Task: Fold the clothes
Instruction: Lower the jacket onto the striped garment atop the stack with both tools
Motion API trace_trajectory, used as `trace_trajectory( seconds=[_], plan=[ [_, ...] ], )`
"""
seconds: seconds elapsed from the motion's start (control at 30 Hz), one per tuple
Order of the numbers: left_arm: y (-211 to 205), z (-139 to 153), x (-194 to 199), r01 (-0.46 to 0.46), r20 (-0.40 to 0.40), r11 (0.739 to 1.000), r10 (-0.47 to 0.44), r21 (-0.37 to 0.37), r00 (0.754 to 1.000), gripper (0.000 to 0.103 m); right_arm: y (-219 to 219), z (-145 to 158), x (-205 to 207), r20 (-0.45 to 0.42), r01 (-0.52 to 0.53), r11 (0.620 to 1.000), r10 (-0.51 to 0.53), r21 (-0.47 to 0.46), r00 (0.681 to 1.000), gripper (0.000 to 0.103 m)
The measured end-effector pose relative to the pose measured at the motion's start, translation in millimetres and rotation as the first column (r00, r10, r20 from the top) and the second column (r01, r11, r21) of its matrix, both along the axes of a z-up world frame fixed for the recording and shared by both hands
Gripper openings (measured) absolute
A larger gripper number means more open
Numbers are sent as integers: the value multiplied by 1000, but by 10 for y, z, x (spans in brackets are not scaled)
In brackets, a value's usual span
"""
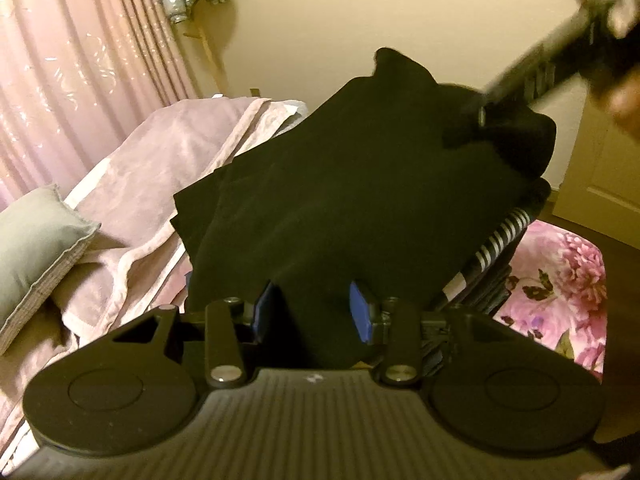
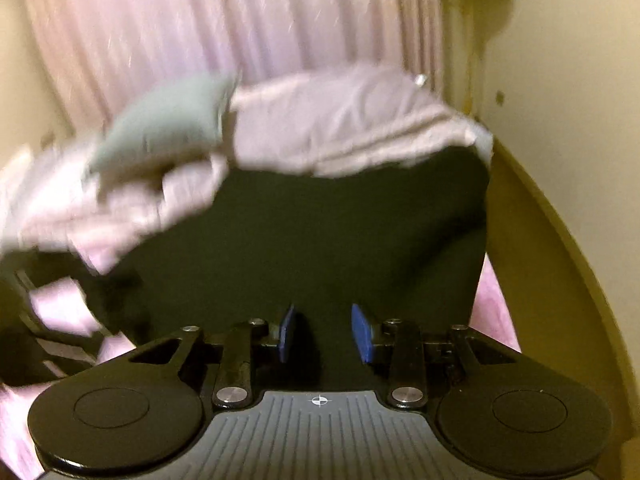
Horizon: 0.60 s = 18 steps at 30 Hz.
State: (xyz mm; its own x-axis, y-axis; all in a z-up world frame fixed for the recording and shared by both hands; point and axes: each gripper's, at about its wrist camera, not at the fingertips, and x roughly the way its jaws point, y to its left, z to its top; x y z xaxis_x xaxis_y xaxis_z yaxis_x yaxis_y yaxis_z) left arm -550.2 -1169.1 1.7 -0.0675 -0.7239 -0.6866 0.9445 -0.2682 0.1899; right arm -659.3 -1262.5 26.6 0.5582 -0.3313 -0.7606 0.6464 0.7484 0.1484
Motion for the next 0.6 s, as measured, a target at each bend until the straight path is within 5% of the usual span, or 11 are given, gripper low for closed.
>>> trace_trajectory(
  seconds=[0.33, 0.6],
  plan=[
    [-229, 293, -19, -26, -107, 997, 33, 71, 994, 37, 60, -343, -564, 47, -19, 999, 17, 47, 999, 36],
    [-629, -48, 254, -113, -158, 979, 140, 169, 977, 39, -89, -186, -421, 5, -66, 996, 66, 67, 998, 36]
  ],
)
